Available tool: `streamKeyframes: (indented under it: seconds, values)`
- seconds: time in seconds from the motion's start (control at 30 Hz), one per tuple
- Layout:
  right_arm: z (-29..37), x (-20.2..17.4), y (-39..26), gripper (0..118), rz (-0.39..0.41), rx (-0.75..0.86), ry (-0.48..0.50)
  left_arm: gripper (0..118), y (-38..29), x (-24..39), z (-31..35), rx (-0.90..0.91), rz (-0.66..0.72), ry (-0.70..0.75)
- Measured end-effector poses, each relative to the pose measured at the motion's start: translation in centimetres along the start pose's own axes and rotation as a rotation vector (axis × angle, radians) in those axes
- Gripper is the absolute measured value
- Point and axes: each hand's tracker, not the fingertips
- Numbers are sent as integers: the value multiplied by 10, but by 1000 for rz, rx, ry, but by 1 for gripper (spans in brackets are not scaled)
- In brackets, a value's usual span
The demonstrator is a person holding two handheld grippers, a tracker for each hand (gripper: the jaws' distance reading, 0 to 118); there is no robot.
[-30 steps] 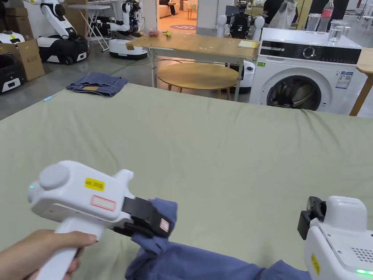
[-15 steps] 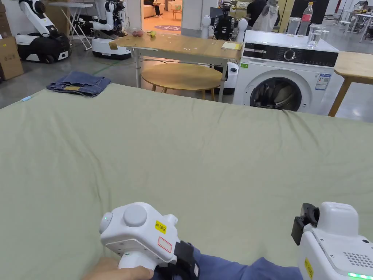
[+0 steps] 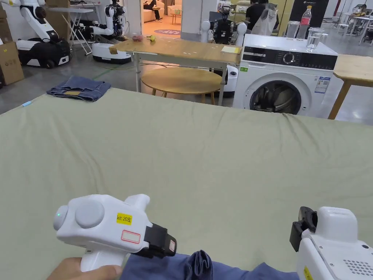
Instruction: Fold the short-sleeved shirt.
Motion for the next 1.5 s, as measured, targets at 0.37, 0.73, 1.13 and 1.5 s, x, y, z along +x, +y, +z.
streamKeyframes:
  seconds: [0.37,0.73,1.13,1.5]
  values:
    - [-1,-5,-1,0,18,-7,15,5,-26,10,-85,-235,43,-197]
    - [0,-1,-3,0,-10,1,14,4,-36,6,-120,-196,136,-243]
    - [3,4,0,0,-42,18,16,50,-10,4,-35,-119,44,-291]
    - [1,-3,8,0,-54,43,20,62,-23,-116,11,-53,134,-190]
